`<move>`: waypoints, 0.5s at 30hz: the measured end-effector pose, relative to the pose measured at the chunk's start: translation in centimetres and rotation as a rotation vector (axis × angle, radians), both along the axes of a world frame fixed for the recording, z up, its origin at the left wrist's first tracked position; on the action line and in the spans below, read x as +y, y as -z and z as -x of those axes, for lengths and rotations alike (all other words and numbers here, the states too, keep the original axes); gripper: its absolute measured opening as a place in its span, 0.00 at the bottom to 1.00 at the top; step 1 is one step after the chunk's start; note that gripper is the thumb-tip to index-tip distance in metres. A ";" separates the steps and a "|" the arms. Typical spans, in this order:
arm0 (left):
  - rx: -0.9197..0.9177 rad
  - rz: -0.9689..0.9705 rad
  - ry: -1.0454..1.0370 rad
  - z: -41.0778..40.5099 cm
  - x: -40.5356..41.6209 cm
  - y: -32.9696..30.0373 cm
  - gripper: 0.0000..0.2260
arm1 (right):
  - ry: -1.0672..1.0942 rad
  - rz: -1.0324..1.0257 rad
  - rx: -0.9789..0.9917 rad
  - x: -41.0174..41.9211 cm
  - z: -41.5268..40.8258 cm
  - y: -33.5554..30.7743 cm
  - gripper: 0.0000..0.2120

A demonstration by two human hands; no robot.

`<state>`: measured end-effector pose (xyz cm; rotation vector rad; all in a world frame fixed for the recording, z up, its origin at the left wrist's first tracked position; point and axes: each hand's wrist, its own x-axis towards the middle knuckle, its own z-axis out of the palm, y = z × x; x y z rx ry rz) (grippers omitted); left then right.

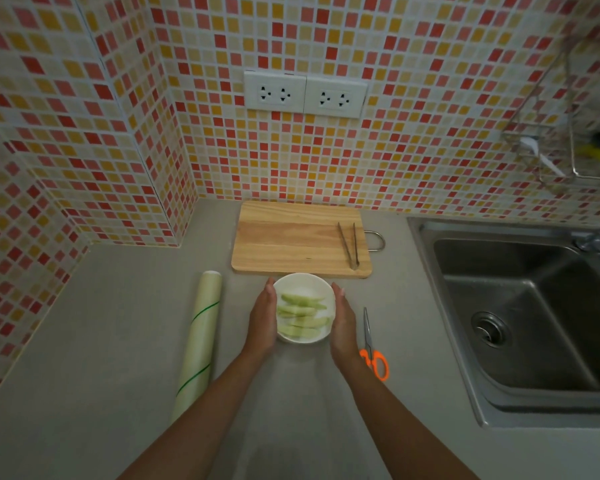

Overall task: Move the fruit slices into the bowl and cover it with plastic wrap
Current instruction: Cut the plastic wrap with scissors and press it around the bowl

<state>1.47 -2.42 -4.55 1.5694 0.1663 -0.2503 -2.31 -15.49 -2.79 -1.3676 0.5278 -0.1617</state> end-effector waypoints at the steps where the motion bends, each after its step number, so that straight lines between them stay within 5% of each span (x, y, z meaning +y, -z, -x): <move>1: 0.002 -0.008 -0.001 0.2 0.0 0.0 0.29 | 0.006 0.001 0.012 0.0 0.1 -0.1 0.23; 12: 0.001 -0.067 0.069 1.0 0.7 -0.2 0.28 | -0.077 0.070 0.039 -0.6 1.0 -0.1 0.19; 15: 0.021 -0.144 0.107 0.8 1.4 -0.6 0.27 | -0.145 0.226 0.059 -1.4 1.3 -0.7 0.16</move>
